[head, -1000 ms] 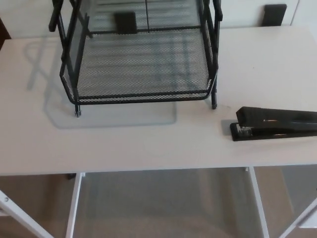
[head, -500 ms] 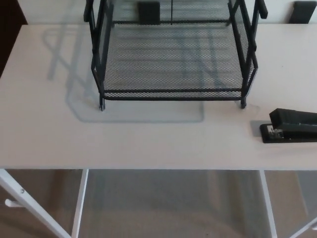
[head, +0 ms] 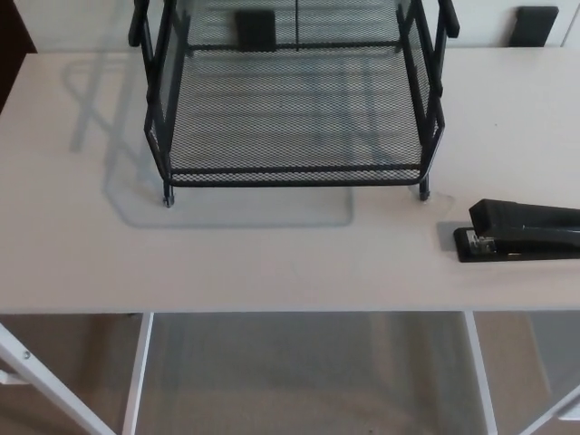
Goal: The robot walks towards a desk on which a file tray is kept in the middle and a stapler is kept to its right. The robot lifts the stapler using its right hand and places it on the file tray.
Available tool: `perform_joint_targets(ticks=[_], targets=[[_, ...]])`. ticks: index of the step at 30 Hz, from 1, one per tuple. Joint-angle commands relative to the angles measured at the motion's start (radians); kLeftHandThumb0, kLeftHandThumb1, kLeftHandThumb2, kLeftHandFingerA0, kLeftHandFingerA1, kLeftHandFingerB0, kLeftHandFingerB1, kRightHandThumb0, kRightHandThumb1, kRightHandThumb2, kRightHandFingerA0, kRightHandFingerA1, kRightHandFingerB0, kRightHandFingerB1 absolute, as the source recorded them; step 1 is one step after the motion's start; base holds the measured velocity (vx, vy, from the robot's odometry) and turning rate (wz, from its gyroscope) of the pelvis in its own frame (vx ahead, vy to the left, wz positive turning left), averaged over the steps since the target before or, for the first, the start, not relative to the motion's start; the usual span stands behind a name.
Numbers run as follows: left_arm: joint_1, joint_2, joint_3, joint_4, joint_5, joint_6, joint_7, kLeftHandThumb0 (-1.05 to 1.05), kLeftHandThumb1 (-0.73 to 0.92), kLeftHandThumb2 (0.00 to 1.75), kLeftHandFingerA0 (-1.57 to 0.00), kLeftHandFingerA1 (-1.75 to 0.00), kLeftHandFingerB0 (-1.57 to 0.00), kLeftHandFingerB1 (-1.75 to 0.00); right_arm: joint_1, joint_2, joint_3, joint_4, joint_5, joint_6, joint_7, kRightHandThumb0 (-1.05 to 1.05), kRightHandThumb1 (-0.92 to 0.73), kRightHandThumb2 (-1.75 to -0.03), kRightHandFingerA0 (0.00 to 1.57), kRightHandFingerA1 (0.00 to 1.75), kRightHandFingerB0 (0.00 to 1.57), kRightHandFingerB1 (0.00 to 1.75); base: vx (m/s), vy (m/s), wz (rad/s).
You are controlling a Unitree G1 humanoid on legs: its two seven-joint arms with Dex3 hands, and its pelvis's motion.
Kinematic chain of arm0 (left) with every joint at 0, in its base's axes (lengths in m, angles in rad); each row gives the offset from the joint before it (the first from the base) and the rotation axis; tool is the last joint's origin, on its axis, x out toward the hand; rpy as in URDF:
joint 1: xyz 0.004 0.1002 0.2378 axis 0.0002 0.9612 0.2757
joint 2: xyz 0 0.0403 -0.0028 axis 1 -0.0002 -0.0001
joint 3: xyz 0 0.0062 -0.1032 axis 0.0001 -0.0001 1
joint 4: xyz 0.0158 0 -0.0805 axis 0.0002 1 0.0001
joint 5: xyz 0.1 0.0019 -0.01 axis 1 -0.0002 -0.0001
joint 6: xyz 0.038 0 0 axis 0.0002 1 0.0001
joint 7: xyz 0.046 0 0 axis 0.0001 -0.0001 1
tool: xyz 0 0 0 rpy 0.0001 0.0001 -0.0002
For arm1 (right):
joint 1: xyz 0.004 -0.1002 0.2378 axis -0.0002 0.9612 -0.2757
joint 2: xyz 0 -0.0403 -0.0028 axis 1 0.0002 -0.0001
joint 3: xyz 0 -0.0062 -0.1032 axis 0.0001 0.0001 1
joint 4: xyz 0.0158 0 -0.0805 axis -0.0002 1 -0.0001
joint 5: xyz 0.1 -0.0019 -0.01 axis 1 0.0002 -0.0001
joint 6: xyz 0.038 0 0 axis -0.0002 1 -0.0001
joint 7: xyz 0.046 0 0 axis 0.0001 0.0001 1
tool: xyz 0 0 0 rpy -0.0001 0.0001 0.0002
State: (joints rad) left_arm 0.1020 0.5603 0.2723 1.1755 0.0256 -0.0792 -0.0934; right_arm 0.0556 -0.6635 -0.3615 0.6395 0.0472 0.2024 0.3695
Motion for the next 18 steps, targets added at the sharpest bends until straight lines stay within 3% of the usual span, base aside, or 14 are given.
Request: perform_joint_targets(ticks=[1,2,3,6,7,8,9,11,12,13,14,15,16,18], targets=[[0.006,0.022,0.006,-0.068,-0.015,0.057,0.021,-0.9,0.77,1.17,-0.21,-0.59,0.0,-0.32,-0.095,-0.062,-0.062,-0.121,0.021,0.174,-0.081,-0.52,-0.47,-0.57,0.01,0.53,0.0,0.29,0.0,0.0,0.0],[0.012,0.027,0.003,-0.079,-0.013,0.061,0.013,-0.91,0.92,0.78,-0.31,-0.57,0.0,-0.27,-0.107,-0.065,-0.069,-0.14,0.017,0.171,-0.091,-0.54,-0.47,-0.57,0.0,0.54,0.0,0.35,0.0,0.0,0.0],[0.015,0.027,0.014,-0.092,-0.027,0.053,-0.007,-0.98,0.82,1.23,-0.11,-0.58,0.0,-0.24,-0.148,-0.053,-0.106,-0.137,0.041,0.149,-0.123,-0.59,-0.3,-0.74,0.0,0.54,0.0,0.46,0.0,0.0,0.0],[0.015,0.03,0.01,-0.11,-0.024,0.046,-0.02,-0.88,0.92,0.81,-0.02,-0.47,0.0,-0.18,-0.25,-0.115,-0.078,-0.144,0.005,0.178,-0.092,-0.92,-0.38,-0.8,0.03,0.77,0.01,0.73,0.0,0.0,0.0],[0.011,0.03,0.012,-0.109,-0.027,0.05,-0.024,-0.89,0.78,1.24,0.0,-0.44,0.0,-0.3,-0.271,-0.142,-0.055,-0.159,-0.019,0.182,-0.085,-1.05,-0.52,-0.56,0.33,1.44,0.0,1.2,0.0,0.0,0.0],[0.005,0.031,0.015,-0.105,-0.031,0.054,-0.03,-0.89,0.78,1.24,0.0,-0.44,0.0,-0.3,-0.301,-0.182,-0.02,-0.181,-0.055,0.185,-0.073,-1.05,-0.52,-0.56,0.33,1.44,0.0,1.2,0.0,0.0,0.0],[-0.006,0.03,0.019,-0.09,-0.035,0.05,-0.031,-0.89,0.79,1.22,-0.03,-0.45,0.0,-0.29,-0.349,-0.222,0.012,-0.224,-0.065,0.2,-0.041,-0.97,-0.37,-0.97,0.24,1.14,0.0,0.93,0.0,0.0,0.0],[-0.008,0.03,0.017,-0.094,-0.03,0.056,-0.024,-0.89,0.79,1.22,-0.03,-0.45,0.0,-0.29,-0.373,-0.246,0.028,-0.277,-0.047,0.24,-0.017,-0.97,-0.37,-0.97,0.24,1.14,0.0,0.93,0.0,0.0,0.0],[-0.008,0.029,0.011,-0.092,-0.024,0.055,-0.021,-0.93,0.92,0.77,-0.1,-0.53,0.0,-0.16,-0.374,-0.255,0.03,-0.33,-0.04,0.265,-0.01,-0.56,-0.14,-0.86,0.04,0.67,0.0,0.63,0.0,0.0,0.0],[-0.007,0.028,0.003,-0.089,-0.015,0.056,-0.013,-0.94,0.81,1.24,-0.02,-0.52,-0.03,-0.25,-0.373,-0.274,0.035,-0.427,-0.026,0.296,0.013,-0.79,-0.56,-0.57,0.0,0.76,0.0,0.49,0.0,0.0,0.0],[-0.005,0.026,0.002,-0.092,-0.013,0.061,-0.009,-0.94,0.81,1.24,-0.02,-0.52,-0.03,-0.25,-0.368,-0.281,0.038,-0.455,-0.019,0.29,0.029,-0.79,-0.56,-0.57,0.0,0.76,0.0,0.49,0.0,0.0,0.0],[-0.001,0.025,-0.001,-0.084,-0.008,0.063,0.002,-0.95,0.81,1.23,-0.09,-0.57,-0.01,-0.25,-0.38,-0.288,0.044,-0.547,0.039,0.302,0.097,-0.67,-0.56,-0.61,0.09,0.51,0.01,0.17,0.0,0.0,0.0],[-0.001,0.021,0.011,-0.086,-0.022,0.063,-0.004,-0.91,0.77,1.22,0.0,-0.49,0.0,-0.28,-0.378,-0.283,0.05,-0.562,0.039,0.288,0.101,-0.67,-0.38,-0.83,0.0,0.39,0.0,0.19,0.0,0.0,0.0],[-0.003,0.018,0.01,-0.089,-0.02,0.074,0.009,-0.95,0.79,1.22,-0.1,-0.57,-0.01,-0.26,-0.385,-0.276,0.072,-0.584,0.032,0.268,0.109,-0.58,-0.46,-0.78,0.01,0.36,0.0,0.16,0.0,0.0,0.0]])
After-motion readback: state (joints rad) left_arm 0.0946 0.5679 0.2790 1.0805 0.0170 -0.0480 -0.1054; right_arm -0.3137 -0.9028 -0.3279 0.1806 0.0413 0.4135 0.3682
